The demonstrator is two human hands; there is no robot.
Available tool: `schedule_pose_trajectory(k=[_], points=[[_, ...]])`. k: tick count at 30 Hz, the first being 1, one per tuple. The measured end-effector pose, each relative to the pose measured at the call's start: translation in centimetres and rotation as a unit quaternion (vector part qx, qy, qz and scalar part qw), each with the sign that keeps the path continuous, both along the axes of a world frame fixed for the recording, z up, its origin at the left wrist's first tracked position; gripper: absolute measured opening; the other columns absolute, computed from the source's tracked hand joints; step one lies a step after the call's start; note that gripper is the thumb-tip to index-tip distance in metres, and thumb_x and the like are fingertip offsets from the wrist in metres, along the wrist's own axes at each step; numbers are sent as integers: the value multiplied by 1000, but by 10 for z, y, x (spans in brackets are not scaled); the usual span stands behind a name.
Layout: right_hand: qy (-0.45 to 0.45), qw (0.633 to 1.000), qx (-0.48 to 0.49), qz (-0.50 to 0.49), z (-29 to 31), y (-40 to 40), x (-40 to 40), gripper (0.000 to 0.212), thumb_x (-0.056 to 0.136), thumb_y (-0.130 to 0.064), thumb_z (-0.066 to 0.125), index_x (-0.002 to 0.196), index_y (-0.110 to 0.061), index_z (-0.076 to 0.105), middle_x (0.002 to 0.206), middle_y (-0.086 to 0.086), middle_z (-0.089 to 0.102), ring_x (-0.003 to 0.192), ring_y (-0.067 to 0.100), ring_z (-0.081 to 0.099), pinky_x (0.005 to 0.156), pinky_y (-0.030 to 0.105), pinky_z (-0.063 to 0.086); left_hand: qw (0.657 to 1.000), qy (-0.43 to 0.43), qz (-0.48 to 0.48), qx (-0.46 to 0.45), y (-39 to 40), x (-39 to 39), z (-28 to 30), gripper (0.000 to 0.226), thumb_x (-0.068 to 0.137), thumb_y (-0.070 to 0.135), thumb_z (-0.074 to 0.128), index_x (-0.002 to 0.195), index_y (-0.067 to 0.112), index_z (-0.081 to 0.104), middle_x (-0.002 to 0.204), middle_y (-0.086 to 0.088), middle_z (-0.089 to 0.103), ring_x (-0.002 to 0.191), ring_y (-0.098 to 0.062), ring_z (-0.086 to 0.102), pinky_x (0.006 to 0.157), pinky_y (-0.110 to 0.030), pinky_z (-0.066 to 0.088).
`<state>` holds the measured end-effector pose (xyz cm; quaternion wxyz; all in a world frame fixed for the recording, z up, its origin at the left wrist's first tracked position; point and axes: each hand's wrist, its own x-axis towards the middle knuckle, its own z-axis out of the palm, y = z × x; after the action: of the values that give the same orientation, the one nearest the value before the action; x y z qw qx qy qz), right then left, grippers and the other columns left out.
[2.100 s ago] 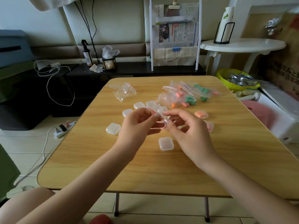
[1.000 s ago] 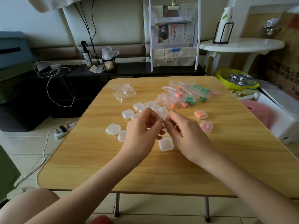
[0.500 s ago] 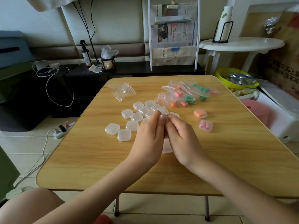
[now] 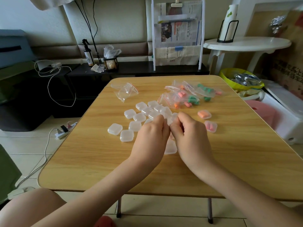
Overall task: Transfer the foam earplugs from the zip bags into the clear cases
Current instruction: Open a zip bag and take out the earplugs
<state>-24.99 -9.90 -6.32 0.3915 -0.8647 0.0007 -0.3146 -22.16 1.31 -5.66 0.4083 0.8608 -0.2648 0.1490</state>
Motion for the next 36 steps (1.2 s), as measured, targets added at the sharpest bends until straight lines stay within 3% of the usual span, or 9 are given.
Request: schedule_pose_trajectory(k=[6,14,18,21,26,29,32,34,36], points=[[-43,992,-112,-26,5,-13,2,22,88,-33,38,69,-25,32,57,-14,31,47,5,29,40,26,18,999,0,25,47,3,-3,6,44,97,8,42,61,22,21,53,3,28,52,-21,26,52,-36,21],[-45,968,-232,84,11,-20,6,15,88,-7,60,100,-13,68,121,4,48,97,16,48,58,42,53,998,-47,27,9,10,3,7,41,99,18,41,62,23,25,49,4,32,46,-16,27,46,-28,24],[100,980,-92,147,8,-20,9,24,94,-7,45,90,-6,68,132,3,45,116,13,46,88,26,42,996,-76,-36,13,8,-1,4,35,96,25,39,64,27,24,50,11,29,48,-11,35,45,-24,23],[142,972,0,185,9,-21,11,31,91,-22,41,86,-12,69,124,1,52,112,7,49,86,11,35,991,-106,-77,18,6,-5,3,26,94,31,33,70,24,26,50,14,25,45,-11,30,46,-27,19],[164,951,-20,261,8,-20,15,32,85,-15,34,92,-24,64,95,-4,65,96,7,56,84,24,44,986,-125,-107,19,6,-7,-1,26,95,30,35,71,23,29,51,16,24,51,-16,26,46,-27,19],[191,938,67,283,10,-22,13,44,99,-2,38,125,-33,55,117,-6,63,91,-10,56,77,12,43,994,-39,-94,-32,4,-7,1,30,96,34,34,70,21,36,50,5,39,49,-15,39,48,-33,31],[158,943,128,262,11,-28,15,51,101,-9,42,115,-58,45,123,-14,56,91,-8,55,82,14,42,990,40,-17,-137,7,-4,11,28,98,39,35,79,20,43,62,-1,53,58,-23,51,56,-44,43],[152,945,160,240,18,-32,14,63,100,0,37,117,-59,48,128,-5,58,96,16,62,85,25,50,981,77,36,-177,10,5,15,10,96,30,45,88,24,45,84,1,57,72,-20,57,65,-43,51],[151,943,174,238,22,-36,13,60,101,1,31,131,-49,46,129,-17,54,101,-4,60,85,13,50,964,163,41,-205,14,16,15,4,96,22,51,99,24,51,98,1,59,83,-13,62,73,-34,55]])
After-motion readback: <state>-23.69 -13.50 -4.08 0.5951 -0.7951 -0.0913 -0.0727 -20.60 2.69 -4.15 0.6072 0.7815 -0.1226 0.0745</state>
